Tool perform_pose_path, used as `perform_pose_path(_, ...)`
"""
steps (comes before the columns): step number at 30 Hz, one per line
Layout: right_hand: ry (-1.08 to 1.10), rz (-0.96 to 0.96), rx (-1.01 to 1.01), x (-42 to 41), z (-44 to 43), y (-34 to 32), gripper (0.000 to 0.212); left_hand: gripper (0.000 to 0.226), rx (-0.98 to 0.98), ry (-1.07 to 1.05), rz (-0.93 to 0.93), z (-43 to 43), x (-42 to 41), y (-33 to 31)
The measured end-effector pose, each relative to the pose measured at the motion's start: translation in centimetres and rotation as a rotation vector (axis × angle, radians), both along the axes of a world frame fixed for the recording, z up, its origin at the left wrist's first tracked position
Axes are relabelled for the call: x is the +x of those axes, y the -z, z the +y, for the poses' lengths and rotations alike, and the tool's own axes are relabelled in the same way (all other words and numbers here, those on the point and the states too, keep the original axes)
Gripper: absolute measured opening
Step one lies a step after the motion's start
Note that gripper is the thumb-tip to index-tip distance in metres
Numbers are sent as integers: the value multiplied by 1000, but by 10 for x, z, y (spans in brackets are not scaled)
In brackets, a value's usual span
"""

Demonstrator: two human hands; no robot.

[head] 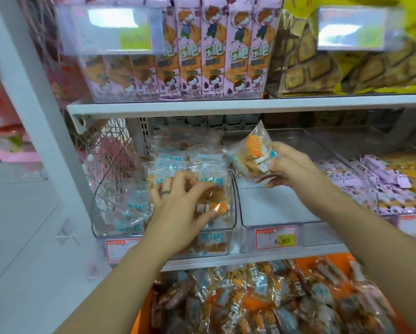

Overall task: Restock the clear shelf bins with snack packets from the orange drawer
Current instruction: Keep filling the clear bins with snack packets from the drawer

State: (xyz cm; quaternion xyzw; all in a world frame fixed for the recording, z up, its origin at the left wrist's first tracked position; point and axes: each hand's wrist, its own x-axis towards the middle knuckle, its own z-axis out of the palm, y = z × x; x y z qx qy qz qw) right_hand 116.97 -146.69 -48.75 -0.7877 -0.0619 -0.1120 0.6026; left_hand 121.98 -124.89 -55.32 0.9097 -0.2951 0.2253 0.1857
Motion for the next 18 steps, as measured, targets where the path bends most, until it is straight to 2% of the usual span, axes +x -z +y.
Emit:
perform_pose_path(3,-75,35,-35,-7,21,-9,22,55,-173,-5,129,14,-9,-15)
perform_pose_path(5,-110,73,-39,-7,36,-14,10,65,-390,101,355,27,-17,-28)
perform_pose_path(6,-118,94,-40,-6,45,-15,13,69,-498,174,496,35,-21,-35)
perform_pose_path(8,-138,132,-51,-4,64,-16,16,66,-653,292,704,48,-29,-45)
perform_pose_path(9,-155,141,-69,-2,74,-15,15,60,-703,310,731,54,-32,-48)
perform_pose_path(12,-204,141,-106,4,99,-12,13,35,-843,258,660,67,-33,-53)
perform_pose_path(14,-184,123,-113,8,111,-13,12,32,-910,188,600,75,-29,-50)
perform_pose_path(16,-116,71,-184,13,114,-14,20,37,-862,113,490,85,-23,-49)
perform_pose_path(18,-70,-28,-314,16,113,-15,46,43,-702,75,368,93,-21,-54)
